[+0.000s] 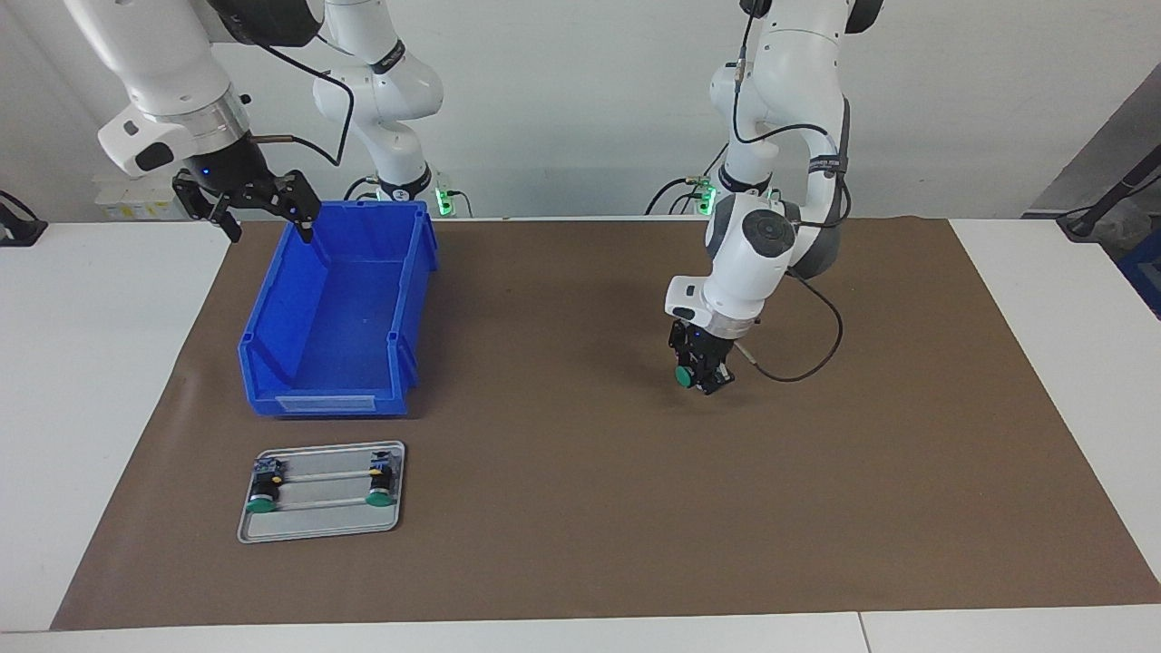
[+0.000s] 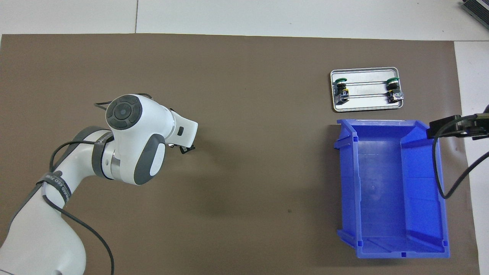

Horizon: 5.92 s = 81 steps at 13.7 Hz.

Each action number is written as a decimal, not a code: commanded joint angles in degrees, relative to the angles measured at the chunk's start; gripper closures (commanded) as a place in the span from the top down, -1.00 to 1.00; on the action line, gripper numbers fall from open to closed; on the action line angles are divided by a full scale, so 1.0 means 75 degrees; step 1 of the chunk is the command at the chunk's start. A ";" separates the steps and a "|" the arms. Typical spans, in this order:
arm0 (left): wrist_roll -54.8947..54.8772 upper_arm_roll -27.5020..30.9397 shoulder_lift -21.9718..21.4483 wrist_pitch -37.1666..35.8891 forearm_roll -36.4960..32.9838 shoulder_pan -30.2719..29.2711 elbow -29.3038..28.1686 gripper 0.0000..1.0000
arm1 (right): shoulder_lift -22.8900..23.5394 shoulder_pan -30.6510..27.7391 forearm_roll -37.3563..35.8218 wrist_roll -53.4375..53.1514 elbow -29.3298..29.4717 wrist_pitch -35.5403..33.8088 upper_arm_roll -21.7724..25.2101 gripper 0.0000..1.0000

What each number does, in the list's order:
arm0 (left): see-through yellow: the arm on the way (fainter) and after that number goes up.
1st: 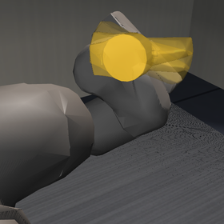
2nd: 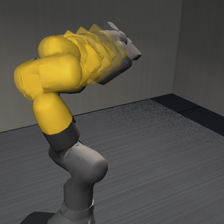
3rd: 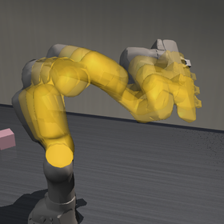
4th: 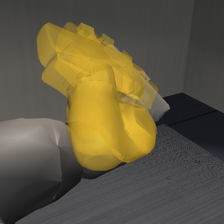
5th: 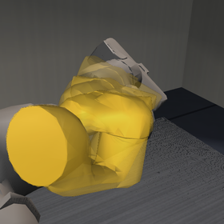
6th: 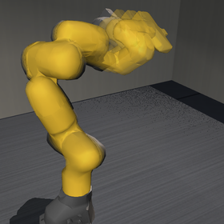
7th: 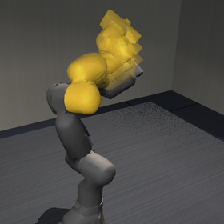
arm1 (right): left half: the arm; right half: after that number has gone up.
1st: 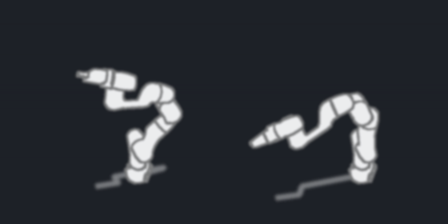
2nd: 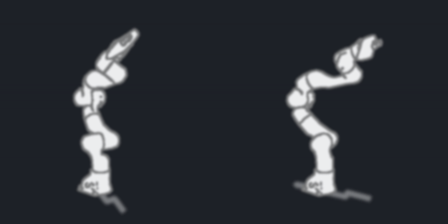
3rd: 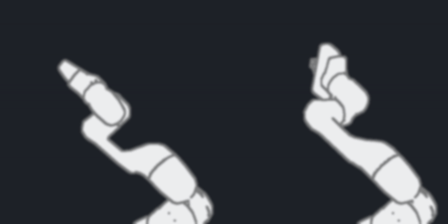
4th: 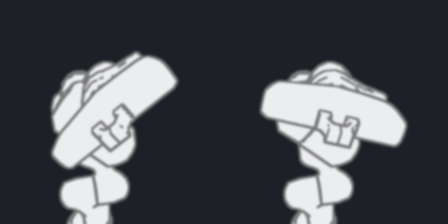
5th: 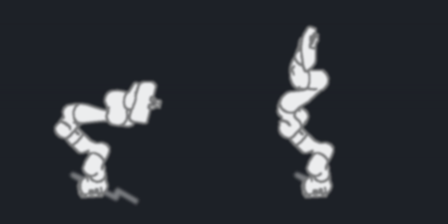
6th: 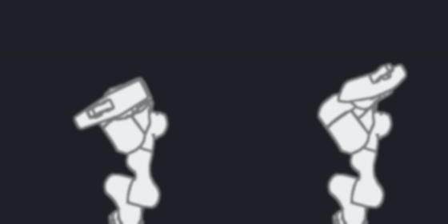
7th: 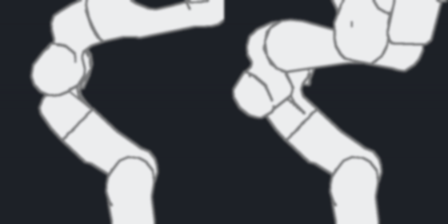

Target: Place and press button with both arms

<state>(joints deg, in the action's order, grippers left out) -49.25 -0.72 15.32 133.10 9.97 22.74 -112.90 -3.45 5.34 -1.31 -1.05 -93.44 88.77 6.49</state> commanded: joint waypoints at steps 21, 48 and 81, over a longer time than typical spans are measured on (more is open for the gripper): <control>-0.0206 -0.0057 -0.0261 -0.3309 0.2288 -0.2808 0.2057 -1.00 | -0.0185 -0.0044 0.0092 0.0034 -0.0186 0.0047 -0.0034 1.00; -0.6462 -0.0069 -0.1737 -0.0355 0.9320 -0.2599 -0.2267 -1.00 | -0.0185 -0.0044 0.0092 0.0046 -0.0186 0.0047 -0.0034 1.00; -1.1760 -0.0104 0.1015 -0.3638 1.3588 -0.1313 -0.1320 -0.68 | -0.0185 -0.0044 0.0092 0.0034 -0.0186 0.0047 -0.0034 1.00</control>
<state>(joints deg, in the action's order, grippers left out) -135.29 -2.10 21.06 103.68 109.30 8.47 -125.40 -3.46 5.35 -1.31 -1.05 -93.44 88.77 6.49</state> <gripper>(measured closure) 0.683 0.000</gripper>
